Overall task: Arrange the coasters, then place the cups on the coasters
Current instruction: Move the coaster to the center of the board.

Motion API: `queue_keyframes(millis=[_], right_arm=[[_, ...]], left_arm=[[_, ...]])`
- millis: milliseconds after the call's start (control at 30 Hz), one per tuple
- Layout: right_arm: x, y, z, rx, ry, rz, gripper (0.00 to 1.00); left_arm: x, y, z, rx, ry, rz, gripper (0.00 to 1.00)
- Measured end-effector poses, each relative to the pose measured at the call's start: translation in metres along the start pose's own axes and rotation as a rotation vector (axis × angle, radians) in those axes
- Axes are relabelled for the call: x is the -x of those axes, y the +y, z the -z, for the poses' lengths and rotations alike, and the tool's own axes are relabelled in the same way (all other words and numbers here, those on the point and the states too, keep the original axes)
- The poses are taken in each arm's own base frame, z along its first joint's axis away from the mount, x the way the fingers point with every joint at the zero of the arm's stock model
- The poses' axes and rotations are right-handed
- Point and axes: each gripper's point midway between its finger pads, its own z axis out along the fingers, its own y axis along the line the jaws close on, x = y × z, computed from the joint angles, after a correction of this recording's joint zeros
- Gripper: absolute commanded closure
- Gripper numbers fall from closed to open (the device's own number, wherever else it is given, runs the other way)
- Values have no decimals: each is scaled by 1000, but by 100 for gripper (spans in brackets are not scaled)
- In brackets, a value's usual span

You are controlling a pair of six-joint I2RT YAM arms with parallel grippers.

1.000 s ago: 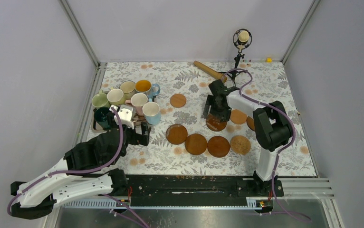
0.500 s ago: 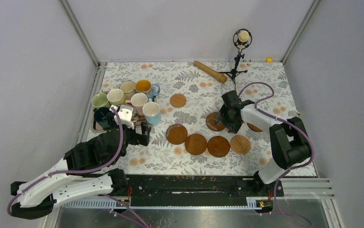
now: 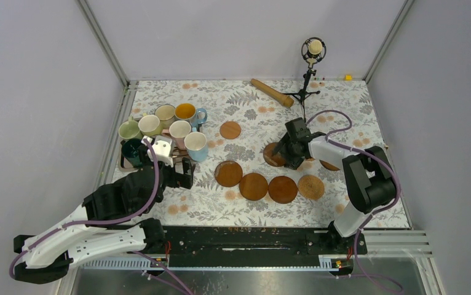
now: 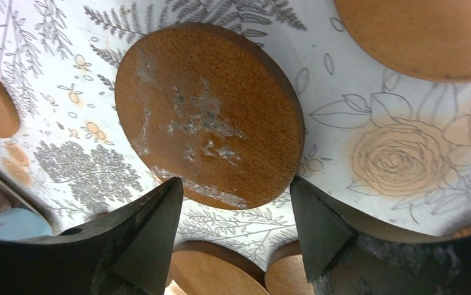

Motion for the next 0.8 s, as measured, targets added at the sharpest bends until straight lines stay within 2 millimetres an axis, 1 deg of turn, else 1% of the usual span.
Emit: queue_keyframes(millis=[200,500,600,700,800], right_arm=[[9,18,-9,25,-7,-23,31],[32,64,-31,68,-20,-48,32],[40,74,-37,77,-21,-57,33],[54,83,-43,90,-31,-73,33],[65,84,-43,89,-39,-72,31]], left_arm=[[0,0,0,0,0,0,2],[0,0,0,0,0,-1,2],[0,0,0,0,0,0,2],[0,0,0,0,0,0,2],[0,0,0,1,0,0,2]])
